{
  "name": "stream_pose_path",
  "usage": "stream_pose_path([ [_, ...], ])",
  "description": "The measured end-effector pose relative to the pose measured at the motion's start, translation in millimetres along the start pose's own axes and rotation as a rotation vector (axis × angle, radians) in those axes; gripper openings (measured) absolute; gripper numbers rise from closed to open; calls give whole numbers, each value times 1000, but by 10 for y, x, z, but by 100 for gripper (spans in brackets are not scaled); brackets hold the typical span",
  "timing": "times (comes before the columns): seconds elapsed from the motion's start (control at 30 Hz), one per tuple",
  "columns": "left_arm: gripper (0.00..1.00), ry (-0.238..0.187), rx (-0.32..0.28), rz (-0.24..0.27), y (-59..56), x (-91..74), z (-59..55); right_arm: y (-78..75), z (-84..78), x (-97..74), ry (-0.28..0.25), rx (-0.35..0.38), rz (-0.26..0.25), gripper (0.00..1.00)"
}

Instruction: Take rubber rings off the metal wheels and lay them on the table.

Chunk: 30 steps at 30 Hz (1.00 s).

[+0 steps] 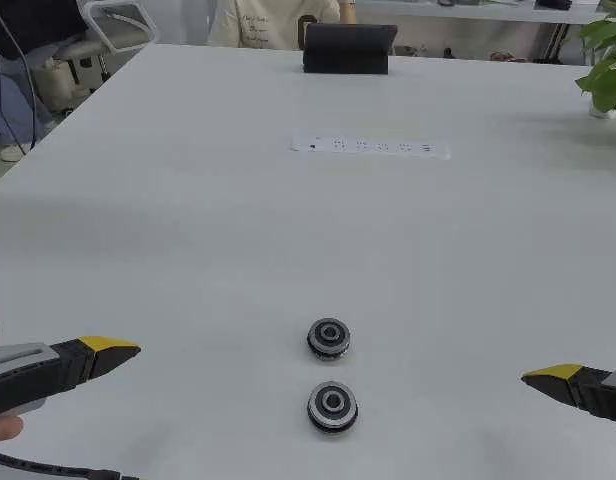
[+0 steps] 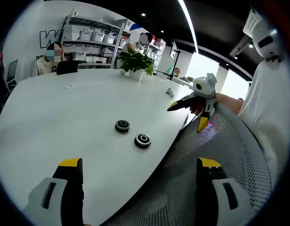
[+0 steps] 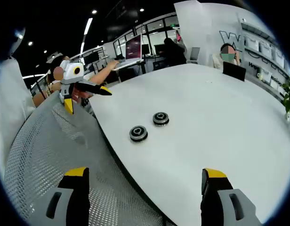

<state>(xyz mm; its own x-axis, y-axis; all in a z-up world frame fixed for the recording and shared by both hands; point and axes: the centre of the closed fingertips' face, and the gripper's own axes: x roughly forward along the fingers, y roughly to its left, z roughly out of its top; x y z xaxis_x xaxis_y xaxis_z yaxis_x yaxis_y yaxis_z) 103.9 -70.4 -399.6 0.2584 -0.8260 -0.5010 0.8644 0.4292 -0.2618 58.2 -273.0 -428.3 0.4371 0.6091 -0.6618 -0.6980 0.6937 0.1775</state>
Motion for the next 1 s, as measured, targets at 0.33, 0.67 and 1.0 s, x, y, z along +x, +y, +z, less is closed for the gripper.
stream_pose_path([
  [0.33,99,-5,-6,3,9,-2,3,0,-3,2,2,2,1,99],
  [0.67,99,-8,-11,1,1,-1,-3,6,-15,5,1,5,0,99],
  [1.0,99,-14,-16,-2,-10,0,-7,5,-25,7,-1,9,-1,99],
])
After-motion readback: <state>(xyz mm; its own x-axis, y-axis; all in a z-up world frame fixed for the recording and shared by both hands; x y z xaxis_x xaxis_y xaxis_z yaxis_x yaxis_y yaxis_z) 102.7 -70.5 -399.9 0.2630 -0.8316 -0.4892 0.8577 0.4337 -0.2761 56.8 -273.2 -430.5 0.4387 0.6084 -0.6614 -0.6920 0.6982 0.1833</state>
